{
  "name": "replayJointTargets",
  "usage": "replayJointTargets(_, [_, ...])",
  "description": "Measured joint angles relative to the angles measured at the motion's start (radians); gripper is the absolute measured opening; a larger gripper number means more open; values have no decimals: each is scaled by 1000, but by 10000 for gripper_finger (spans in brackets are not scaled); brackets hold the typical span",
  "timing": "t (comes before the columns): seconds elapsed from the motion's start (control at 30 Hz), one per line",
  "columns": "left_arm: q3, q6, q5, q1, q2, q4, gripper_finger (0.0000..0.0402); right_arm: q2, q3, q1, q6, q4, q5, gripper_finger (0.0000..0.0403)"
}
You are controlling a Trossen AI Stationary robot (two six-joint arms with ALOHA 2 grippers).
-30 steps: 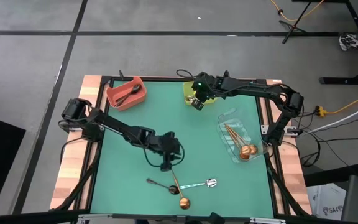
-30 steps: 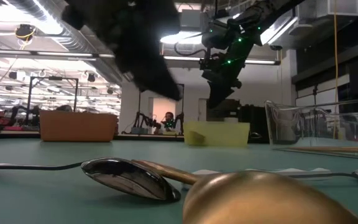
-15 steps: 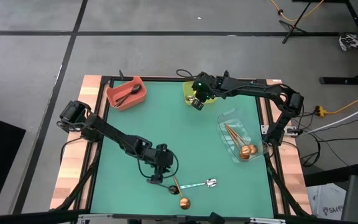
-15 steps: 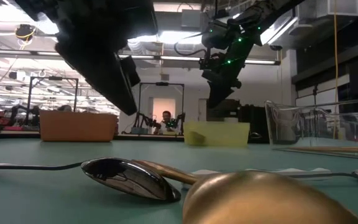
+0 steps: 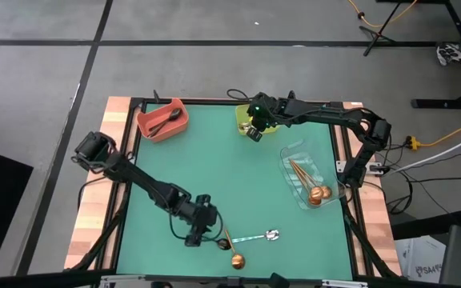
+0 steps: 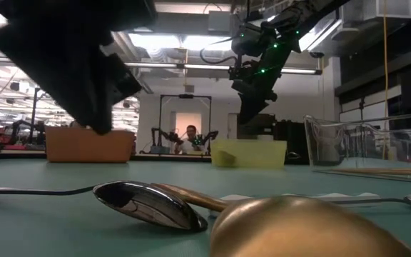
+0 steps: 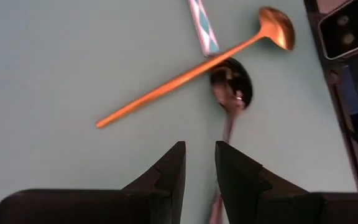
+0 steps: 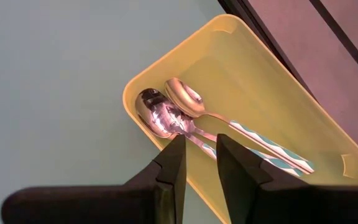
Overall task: Sort silverware by color (type)
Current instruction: Put the black spoon into the orange bin
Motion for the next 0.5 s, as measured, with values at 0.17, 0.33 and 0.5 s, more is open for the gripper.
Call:
replayJointTargets(0.17, [0, -84, -51, -58, 0, 5, 80, 0, 0, 0, 0, 0, 0, 81])
replayJointTargets(0.33, [0, -155, -102, -117, 0, 6, 80, 0, 0, 0, 0, 0, 0, 81])
replayJointTargets(0.5, [0, -167, -180, -166, 3, 21, 80, 0, 0, 0, 0, 0, 0, 81])
